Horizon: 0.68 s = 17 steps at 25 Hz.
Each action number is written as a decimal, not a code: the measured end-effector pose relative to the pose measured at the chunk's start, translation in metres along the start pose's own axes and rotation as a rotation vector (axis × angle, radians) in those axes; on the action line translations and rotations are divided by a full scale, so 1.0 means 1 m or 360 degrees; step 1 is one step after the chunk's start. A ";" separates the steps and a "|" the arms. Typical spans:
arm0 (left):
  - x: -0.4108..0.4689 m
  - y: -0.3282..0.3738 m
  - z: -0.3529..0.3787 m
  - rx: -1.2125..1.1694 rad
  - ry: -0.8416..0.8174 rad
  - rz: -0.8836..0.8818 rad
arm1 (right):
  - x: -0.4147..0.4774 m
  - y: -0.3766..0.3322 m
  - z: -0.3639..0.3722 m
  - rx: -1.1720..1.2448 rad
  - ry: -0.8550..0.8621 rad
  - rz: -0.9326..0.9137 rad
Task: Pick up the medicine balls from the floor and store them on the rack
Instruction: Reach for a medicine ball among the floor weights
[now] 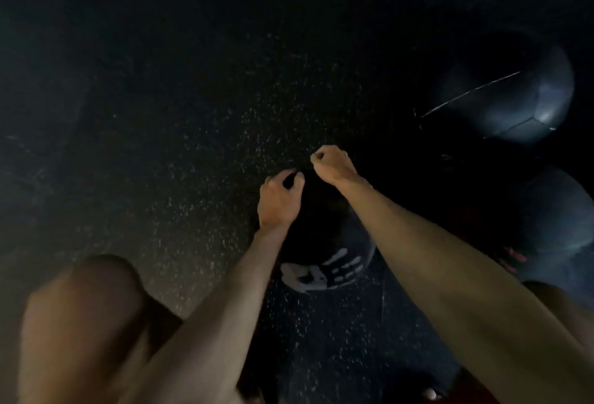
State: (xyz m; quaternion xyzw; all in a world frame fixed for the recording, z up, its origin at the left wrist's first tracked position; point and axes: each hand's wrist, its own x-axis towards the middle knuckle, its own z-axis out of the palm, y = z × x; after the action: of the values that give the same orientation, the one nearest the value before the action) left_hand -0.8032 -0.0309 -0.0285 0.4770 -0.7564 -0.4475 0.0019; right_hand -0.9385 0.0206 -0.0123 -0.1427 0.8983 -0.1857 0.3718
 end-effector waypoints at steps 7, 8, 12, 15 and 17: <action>0.117 0.037 -0.054 0.0038 -0.0389 -0.0345 | -0.051 -0.007 0.018 -0.0188 0.0314 -0.0220; 0.117 0.036 -0.060 0.0002 -0.0400 -0.0292 | -0.043 -0.019 0.017 -0.0177 0.0311 -0.0171; 0.130 0.016 -0.068 -0.0154 -0.0307 -0.0116 | 0.028 -0.072 -0.003 -0.0166 0.0238 0.0051; 0.155 0.022 -0.062 -0.0148 -0.0125 0.0104 | 0.099 -0.099 -0.041 -0.0068 0.0089 0.0143; 0.161 0.031 -0.058 -0.0119 -0.0067 0.0296 | 0.153 -0.109 -0.067 -0.0003 -0.0001 0.0193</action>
State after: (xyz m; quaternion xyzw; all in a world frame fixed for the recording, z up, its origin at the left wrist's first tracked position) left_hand -0.8884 -0.1824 -0.0410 0.3948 -0.7801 -0.4833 0.0453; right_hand -1.0788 -0.1218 -0.0144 -0.0884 0.9053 -0.1619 0.3825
